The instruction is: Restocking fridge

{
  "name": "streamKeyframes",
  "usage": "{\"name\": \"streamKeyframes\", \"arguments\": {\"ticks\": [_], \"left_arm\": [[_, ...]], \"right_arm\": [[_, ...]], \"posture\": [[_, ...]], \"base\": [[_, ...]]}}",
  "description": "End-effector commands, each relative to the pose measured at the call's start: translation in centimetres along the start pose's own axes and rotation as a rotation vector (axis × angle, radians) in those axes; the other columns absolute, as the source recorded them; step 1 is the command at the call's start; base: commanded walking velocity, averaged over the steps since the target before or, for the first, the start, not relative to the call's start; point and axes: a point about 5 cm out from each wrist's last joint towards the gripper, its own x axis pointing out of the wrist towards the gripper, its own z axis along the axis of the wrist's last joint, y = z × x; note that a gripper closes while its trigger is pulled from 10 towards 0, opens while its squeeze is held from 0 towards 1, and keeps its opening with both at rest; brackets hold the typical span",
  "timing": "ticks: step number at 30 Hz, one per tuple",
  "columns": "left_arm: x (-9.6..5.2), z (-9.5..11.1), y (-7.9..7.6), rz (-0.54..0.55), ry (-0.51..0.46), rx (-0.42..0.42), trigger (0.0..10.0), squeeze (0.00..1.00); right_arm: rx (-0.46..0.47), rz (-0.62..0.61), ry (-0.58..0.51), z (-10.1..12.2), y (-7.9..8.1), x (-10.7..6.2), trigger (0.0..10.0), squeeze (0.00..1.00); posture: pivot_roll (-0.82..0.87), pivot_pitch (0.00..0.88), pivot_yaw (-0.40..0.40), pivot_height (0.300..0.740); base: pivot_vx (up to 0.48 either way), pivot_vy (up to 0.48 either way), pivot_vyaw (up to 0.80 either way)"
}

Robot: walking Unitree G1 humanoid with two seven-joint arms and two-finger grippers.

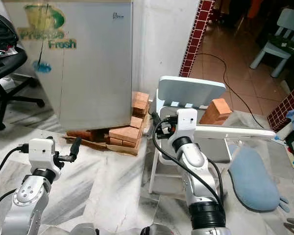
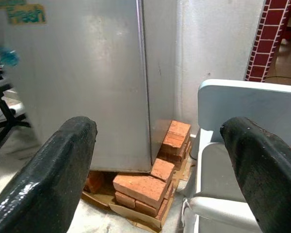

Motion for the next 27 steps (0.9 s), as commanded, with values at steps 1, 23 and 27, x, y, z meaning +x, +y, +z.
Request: {"name": "streamKeyframes", "arguments": {"ticks": [1, 23, 27], "left_arm": [[-0.01, -0.04, -0.02, -0.005, 0.007, -0.002, 10.0, 0.00], [-0.01, -0.04, -0.02, -0.005, 0.007, -0.002, 10.0, 0.00], [-0.01, -0.04, -0.02, -0.005, 0.007, -0.002, 10.0, 0.00]], "right_arm": [[-0.005, -0.014, -0.006, 0.14, -0.37, -0.16, 10.0, 0.00], [-0.005, -0.014, -0.006, 0.14, -0.37, -0.16, 10.0, 0.00], [-0.005, -0.014, -0.006, 0.14, -0.37, -0.16, 10.0, 0.00]], "posture": [[0.14, 0.000, -0.051, 0.740], [0.14, 0.000, -0.051, 0.740], [0.14, 0.000, -0.051, 0.740]], "base": [[0.000, 0.000, 0.00], [0.000, 0.000, 0.00], [0.000, 0.000, 0.00]]}}
